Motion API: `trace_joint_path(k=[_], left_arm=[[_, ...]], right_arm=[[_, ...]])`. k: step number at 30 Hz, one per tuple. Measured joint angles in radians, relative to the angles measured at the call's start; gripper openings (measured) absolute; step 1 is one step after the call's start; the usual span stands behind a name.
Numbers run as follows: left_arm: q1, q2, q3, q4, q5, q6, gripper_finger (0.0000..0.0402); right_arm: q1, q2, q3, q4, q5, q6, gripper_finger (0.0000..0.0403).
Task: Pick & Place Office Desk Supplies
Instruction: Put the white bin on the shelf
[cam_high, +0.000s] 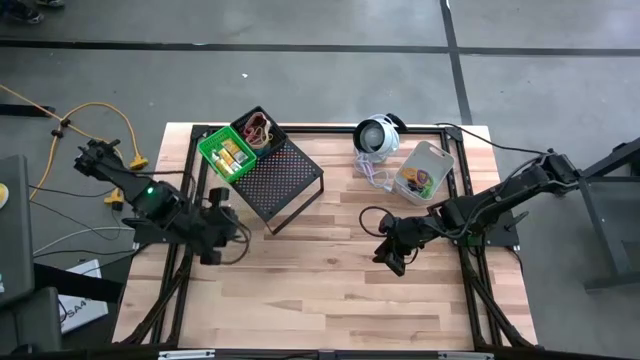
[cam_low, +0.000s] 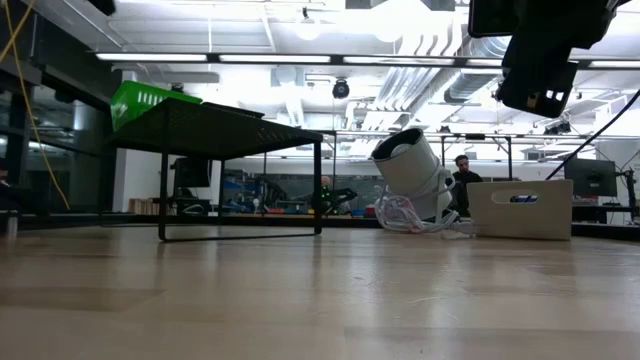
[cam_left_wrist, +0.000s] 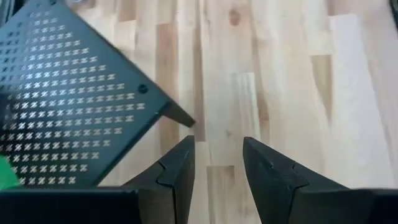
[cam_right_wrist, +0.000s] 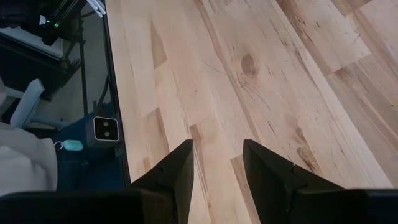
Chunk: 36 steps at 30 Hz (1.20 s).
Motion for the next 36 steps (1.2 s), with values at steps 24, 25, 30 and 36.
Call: trace_joint_path(k=[24,25,30,36], left_arm=[[-0.102,-0.11,-0.145,0.09,-0.006,-0.023,0.0128],[-0.102,-0.137,-0.178,0.116,-0.008,-0.023,0.0128],[-0.102,-0.259,-0.321,0.201,-0.009,-0.023,0.0128],[-0.102,-0.36,-0.455,0.307,-0.011,0.006,0.0128]], right_arm=[[0.0,0.0,0.0,0.014,0.0,0.0,0.0128],[0.0,0.0,0.0,0.014,0.0,0.0,0.0128],[0.0,0.0,0.0,0.014,0.0,0.0,0.0128],[0.0,0.0,0.0,0.014,0.0,0.0,0.0128]])
